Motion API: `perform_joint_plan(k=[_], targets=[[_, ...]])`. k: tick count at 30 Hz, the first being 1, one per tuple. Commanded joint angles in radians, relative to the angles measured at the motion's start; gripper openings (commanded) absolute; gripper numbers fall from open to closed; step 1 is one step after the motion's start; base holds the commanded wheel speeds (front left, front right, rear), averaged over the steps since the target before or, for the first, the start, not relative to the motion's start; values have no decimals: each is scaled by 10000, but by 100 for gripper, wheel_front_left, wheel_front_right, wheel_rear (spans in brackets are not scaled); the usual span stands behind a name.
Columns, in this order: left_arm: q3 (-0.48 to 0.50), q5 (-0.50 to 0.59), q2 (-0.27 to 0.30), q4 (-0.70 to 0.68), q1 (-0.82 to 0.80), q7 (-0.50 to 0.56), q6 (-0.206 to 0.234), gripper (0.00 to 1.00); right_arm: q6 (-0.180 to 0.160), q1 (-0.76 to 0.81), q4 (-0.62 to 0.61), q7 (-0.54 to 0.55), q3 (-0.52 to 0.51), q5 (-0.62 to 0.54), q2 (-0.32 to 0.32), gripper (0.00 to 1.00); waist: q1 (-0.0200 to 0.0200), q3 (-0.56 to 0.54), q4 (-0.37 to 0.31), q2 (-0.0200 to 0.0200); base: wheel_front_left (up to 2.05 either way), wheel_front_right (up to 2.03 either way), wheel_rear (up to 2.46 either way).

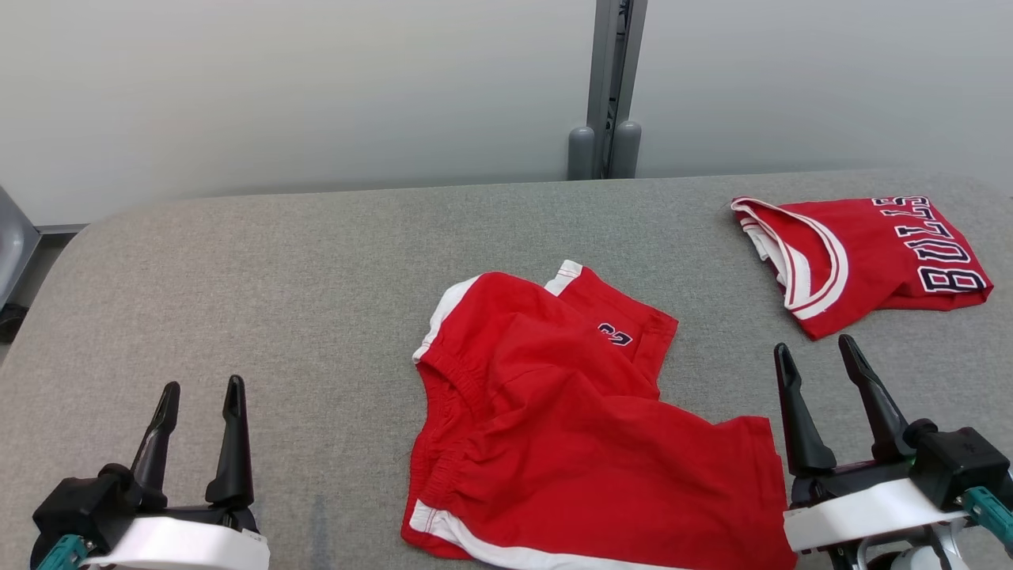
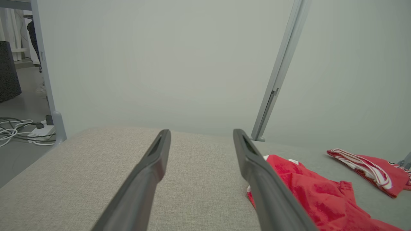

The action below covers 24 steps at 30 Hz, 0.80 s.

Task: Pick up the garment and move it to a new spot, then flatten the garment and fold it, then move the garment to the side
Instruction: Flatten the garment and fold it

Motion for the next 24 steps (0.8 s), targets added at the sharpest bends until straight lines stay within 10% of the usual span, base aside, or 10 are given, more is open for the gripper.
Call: perform_joint_plan(k=[1,24], targets=[[157,179,-57,129,-3,4,-142,100,2,29,-4,-74,-88,-72,-27,100,0,0,-2,0,0,0,0],[1292,1539,-1281,1176,-254,3,-1516,100,2,-149,378,-76,-151,-315,25,100,0,-128,-101,0,0,0,0]])
